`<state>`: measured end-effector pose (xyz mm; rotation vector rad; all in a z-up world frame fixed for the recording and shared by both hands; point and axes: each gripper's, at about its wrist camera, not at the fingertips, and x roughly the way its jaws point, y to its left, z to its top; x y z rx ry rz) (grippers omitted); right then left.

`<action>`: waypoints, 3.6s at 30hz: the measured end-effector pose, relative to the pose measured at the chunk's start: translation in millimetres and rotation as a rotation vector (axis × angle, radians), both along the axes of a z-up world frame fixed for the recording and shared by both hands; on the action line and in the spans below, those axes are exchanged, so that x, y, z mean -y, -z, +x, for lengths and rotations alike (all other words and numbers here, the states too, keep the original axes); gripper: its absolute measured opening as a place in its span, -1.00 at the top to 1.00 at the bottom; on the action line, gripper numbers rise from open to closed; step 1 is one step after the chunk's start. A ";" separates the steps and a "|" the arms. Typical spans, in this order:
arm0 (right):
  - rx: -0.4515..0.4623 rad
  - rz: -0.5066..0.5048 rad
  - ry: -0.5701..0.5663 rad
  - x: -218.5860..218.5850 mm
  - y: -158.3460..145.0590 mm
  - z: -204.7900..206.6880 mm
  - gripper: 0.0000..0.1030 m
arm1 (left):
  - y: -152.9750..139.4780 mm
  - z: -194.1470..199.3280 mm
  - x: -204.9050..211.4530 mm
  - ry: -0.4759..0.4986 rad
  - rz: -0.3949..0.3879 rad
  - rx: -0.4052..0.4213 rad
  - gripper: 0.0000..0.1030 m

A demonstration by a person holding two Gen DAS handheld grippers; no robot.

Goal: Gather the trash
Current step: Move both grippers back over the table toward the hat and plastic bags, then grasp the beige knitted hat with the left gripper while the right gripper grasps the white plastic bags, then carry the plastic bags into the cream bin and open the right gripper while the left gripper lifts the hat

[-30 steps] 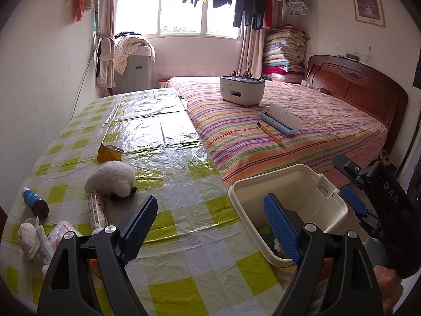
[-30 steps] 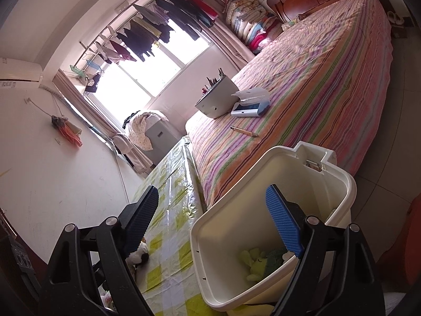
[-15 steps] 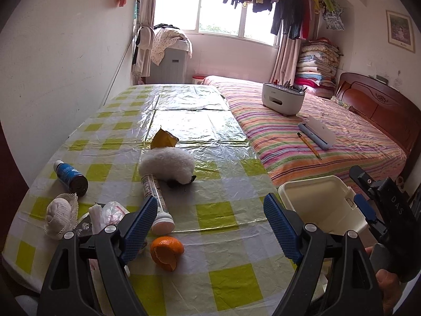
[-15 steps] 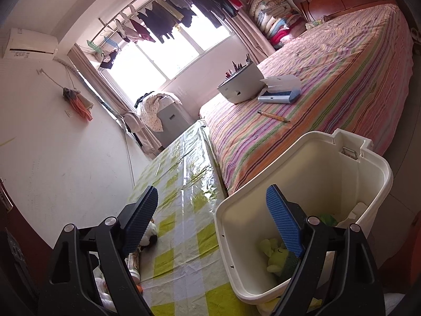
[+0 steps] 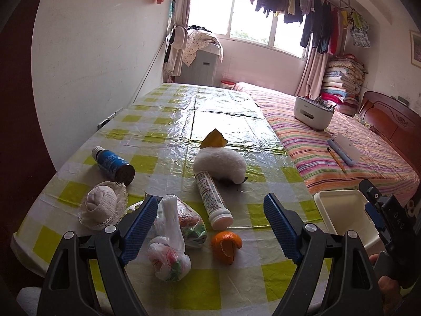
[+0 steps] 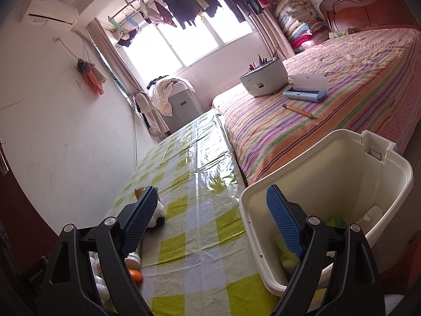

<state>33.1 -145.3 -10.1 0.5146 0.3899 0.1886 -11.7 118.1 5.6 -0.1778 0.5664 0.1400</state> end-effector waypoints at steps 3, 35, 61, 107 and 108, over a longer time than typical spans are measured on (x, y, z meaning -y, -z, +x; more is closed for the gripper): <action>0.008 -0.023 -0.013 -8.7 -1.5 -0.6 -0.62 | -0.2 -3.9 -9.1 -0.024 -0.003 0.002 -0.56; -0.046 -0.098 -0.131 -42.3 8.4 6.2 -0.65 | 39.0 -15.4 -110.3 -0.246 -0.109 -0.104 -0.56; 0.090 -0.229 -0.710 -163.6 -1.3 -36.8 -0.64 | 64.5 25.8 -146.5 -0.211 -0.154 -0.143 0.21; 0.098 -0.115 -0.578 -108.8 -25.4 -21.3 0.46 | 3.3 -2.0 -71.7 -0.128 -0.070 0.081 0.22; 0.096 -0.113 -0.559 -103.6 -25.5 -17.7 0.46 | 0.7 -0.9 -64.6 -0.110 -0.069 0.085 0.22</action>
